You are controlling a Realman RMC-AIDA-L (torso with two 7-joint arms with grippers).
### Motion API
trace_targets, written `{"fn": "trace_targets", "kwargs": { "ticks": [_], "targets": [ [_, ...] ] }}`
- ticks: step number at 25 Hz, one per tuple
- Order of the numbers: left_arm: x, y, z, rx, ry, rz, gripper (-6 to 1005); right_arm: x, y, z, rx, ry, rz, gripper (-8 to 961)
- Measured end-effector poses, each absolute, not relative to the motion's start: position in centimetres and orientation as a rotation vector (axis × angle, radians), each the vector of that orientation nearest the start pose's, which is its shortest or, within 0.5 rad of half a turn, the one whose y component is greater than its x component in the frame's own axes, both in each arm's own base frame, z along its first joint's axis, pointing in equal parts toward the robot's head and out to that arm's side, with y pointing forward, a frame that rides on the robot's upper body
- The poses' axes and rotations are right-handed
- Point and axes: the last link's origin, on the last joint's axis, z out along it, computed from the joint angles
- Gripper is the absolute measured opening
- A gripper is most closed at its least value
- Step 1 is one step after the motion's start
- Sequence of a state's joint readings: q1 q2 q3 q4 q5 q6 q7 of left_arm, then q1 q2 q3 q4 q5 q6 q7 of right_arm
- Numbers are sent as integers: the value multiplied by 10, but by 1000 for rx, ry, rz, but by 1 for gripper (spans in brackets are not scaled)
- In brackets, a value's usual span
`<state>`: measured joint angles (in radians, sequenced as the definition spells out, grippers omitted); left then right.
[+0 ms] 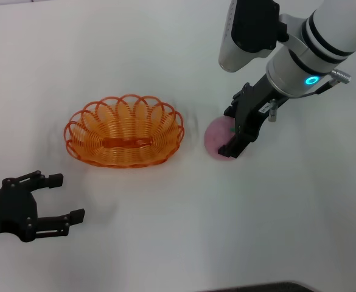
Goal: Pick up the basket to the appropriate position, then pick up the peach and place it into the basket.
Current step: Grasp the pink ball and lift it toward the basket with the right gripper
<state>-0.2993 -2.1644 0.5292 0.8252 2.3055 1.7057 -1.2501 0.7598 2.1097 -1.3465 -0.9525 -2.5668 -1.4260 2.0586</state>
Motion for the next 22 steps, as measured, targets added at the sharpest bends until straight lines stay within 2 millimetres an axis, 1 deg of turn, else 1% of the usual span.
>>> {"fn": "trace_targets", "kwargs": {
  "ticks": [3, 8, 13, 19, 22],
  "targets": [
    [-329, 237, -5, -2779, -724, -464, 920, 193, 367, -52, -2912, 450, -608, 947],
    [-329, 237, -5, -2780, -725, -461, 920, 193, 366, -53, -2925, 424, -598, 900],
    [-330, 236, -5, -2779, -726, -457, 920, 193, 365, -53, -2930, 419, -603, 727],
    [-330, 236, -5, -2779, -728, -455, 920, 193, 365, -53, -2929, 417, -604, 489],
    [-330, 236, -4, -2778, -728, -456, 920, 193, 365, -53, -2931, 419, -605, 425]
  ]
}}
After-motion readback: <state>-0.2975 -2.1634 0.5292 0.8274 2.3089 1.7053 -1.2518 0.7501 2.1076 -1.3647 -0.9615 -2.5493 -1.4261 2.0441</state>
